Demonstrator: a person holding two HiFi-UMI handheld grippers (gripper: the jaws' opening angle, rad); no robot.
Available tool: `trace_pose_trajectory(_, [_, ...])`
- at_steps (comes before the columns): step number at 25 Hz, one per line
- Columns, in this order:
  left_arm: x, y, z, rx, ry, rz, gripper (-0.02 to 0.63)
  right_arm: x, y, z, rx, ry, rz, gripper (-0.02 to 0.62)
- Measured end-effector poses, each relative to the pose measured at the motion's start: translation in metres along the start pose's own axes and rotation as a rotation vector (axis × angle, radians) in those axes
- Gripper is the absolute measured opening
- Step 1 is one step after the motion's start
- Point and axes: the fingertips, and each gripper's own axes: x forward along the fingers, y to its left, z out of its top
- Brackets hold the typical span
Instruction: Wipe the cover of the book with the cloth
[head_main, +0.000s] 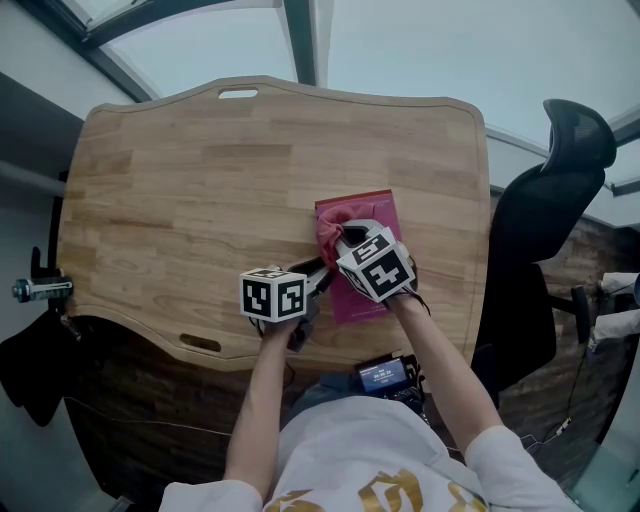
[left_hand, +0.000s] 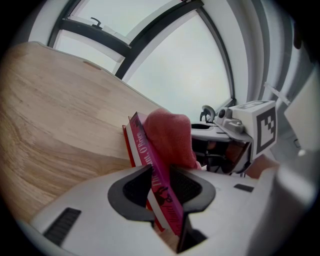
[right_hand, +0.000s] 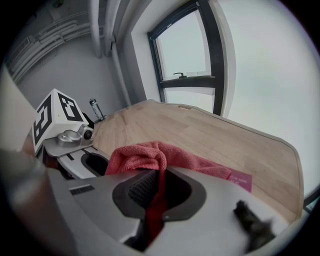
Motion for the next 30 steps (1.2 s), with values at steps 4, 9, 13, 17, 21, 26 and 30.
trace_pose_trajectory(4, [0.0, 0.0, 0.001, 0.005, -0.012, 0.006, 0.121, 0.002, -0.002, 0.002, 0.006, 0.002, 0.014, 0.04])
trace_pose_trajectory(9, [-0.001, 0.0, 0.001, 0.006, -0.018, 0.008, 0.121, 0.003, -0.004, 0.005, 0.014, 0.003, 0.019, 0.04])
trace_pose_trajectory(13, [-0.001, 0.0, 0.001, 0.001, -0.029, 0.01, 0.121, 0.004, -0.005, 0.007, 0.005, -0.002, 0.0, 0.04])
trace_pose_trajectory(17, [-0.001, -0.001, 0.001, 0.0, -0.033, 0.013, 0.12, 0.004, -0.008, 0.008, 0.012, -0.009, -0.007, 0.04])
trace_pose_trajectory(21, [-0.001, -0.001, 0.001, 0.007, -0.04, 0.022, 0.12, 0.005, -0.011, 0.009, 0.02, -0.015, -0.017, 0.04])
trace_pose_trajectory(26, [-0.002, 0.0, 0.0, 0.004, -0.045, 0.022, 0.12, 0.004, -0.011, 0.009, 0.035, -0.017, -0.019, 0.04])
trace_pose_trajectory(30, [-0.002, 0.001, 0.001, -0.002, -0.054, 0.024, 0.12, 0.005, -0.012, 0.01, 0.043, -0.017, -0.018, 0.04])
